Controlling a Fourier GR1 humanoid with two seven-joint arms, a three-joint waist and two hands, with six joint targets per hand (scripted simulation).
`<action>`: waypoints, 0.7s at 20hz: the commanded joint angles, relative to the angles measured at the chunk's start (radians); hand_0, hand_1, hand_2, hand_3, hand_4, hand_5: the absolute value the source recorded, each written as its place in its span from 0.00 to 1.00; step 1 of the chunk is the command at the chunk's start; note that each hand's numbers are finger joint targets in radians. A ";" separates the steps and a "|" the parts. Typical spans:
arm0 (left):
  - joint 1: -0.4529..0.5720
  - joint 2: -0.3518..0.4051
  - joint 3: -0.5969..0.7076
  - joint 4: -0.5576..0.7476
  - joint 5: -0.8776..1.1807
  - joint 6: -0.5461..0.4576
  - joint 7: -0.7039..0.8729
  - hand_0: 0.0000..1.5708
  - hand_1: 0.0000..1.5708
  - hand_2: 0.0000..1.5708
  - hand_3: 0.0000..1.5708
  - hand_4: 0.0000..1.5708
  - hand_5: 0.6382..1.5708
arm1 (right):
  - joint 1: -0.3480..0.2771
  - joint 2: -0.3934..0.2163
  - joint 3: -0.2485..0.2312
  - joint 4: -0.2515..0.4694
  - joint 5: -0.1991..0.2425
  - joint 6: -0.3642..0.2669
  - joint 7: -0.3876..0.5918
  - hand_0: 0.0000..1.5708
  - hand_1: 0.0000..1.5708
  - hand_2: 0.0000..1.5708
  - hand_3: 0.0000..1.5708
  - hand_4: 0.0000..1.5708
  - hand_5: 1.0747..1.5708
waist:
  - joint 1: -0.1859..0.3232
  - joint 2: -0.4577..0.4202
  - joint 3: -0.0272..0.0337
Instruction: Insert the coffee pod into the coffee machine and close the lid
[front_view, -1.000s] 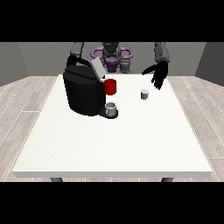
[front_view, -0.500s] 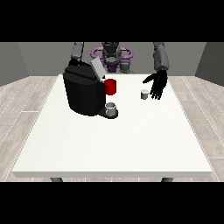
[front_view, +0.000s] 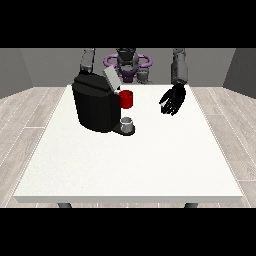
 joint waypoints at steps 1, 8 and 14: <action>-0.037 0.010 -0.037 0.043 -0.083 0.017 0.004 0.60 0.60 0.66 0.55 0.27 1.00 | 0.007 0.023 0.018 0.041 -0.008 -0.020 -0.038 0.00 0.00 0.00 0.00 0.00 1.00 | 0.001 -0.003 0.0003; -0.061 0.012 -0.118 0.097 -0.211 0.011 0.021 0.56 0.56 0.64 0.52 0.18 1.00 | -0.063 0.022 -0.024 0.115 -0.003 -0.030 -0.053 0.00 0.00 0.00 0.00 0.00 1.00 | 0.024 0.035 0.0005; -0.078 -0.010 -0.106 0.170 -0.237 -0.026 0.004 0.50 0.50 0.62 0.55 0.25 1.00 | -0.024 -0.034 -0.055 0.158 0.014 -0.024 -0.061 0.00 0.00 0.00 0.00 0.00 1.00 | 0.012 -0.016 0.0001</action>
